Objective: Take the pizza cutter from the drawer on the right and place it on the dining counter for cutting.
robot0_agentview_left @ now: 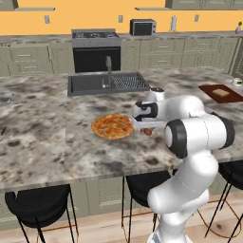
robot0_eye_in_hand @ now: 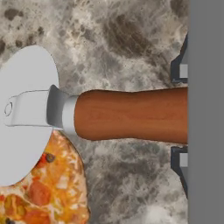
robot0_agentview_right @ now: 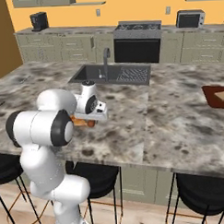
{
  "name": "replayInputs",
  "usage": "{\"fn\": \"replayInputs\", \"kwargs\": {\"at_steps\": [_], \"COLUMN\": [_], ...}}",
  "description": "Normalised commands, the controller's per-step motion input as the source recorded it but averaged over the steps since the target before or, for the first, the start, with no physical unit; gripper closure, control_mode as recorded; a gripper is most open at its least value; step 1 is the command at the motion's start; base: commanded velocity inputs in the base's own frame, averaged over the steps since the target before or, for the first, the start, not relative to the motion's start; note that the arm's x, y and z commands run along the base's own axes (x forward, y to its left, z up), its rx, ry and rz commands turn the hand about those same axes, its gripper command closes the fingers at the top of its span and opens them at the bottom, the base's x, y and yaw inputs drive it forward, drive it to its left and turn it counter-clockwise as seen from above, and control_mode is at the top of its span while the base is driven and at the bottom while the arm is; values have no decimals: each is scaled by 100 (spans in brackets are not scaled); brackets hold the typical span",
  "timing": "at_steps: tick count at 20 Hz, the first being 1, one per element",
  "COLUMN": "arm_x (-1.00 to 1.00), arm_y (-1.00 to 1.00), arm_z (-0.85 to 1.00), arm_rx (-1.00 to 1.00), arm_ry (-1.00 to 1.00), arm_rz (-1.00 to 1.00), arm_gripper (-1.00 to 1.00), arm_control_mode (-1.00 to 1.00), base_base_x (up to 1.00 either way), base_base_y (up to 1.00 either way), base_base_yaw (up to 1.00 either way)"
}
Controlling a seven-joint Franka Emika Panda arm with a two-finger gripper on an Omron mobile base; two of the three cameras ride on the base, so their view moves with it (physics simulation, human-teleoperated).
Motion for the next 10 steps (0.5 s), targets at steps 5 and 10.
{"fn": "replayInputs", "kwargs": {"at_steps": [5,10], "arm_x": [28,30], "arm_y": [0,0], "arm_z": [-43,-47], "arm_rx": [0,0], "arm_ry": [-6,-6], "arm_rz": [1,3], "arm_gripper": [100,100], "arm_control_mode": [-100,-100], "base_base_x": [0,0], "base_base_y": [0,0], "base_base_yaw": [0,0]}}
